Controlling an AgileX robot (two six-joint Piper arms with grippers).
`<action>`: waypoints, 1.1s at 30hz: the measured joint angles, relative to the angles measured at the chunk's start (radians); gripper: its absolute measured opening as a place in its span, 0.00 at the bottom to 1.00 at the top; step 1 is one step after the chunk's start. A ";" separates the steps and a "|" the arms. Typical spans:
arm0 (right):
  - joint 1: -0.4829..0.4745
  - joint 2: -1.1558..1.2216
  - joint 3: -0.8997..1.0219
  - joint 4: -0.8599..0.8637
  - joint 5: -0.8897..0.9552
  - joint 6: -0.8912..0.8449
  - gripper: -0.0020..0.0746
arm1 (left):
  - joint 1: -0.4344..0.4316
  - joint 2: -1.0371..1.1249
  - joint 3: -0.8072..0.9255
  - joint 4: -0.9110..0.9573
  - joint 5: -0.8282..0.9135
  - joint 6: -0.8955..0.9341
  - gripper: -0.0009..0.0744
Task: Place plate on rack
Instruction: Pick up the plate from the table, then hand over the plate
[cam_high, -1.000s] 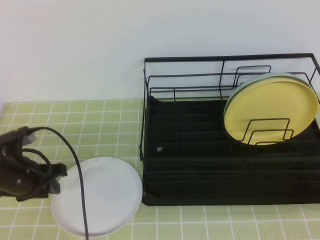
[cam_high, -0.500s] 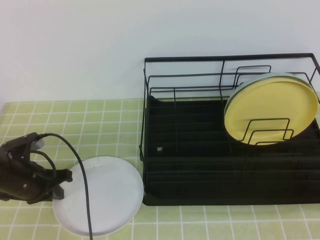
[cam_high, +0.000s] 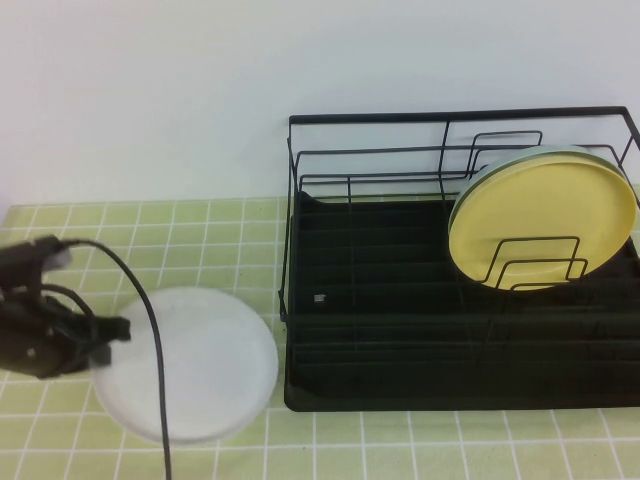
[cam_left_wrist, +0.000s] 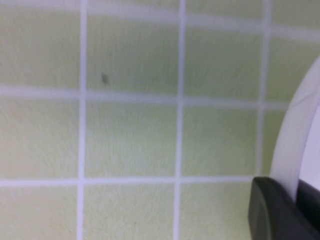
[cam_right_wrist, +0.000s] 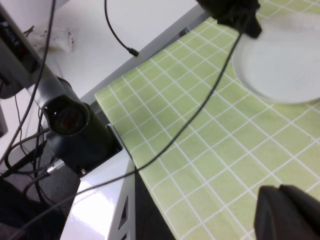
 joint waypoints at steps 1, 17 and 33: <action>0.000 0.000 0.000 0.000 0.000 0.000 0.02 | 0.000 -0.023 0.000 0.002 -0.003 0.000 0.01; 0.000 0.000 0.000 0.148 0.000 0.001 0.02 | 0.000 -0.488 -0.007 -0.147 0.049 0.087 0.01; 0.000 0.052 0.000 0.246 -0.336 0.108 0.31 | -0.115 -0.538 -0.007 -0.578 0.311 0.359 0.01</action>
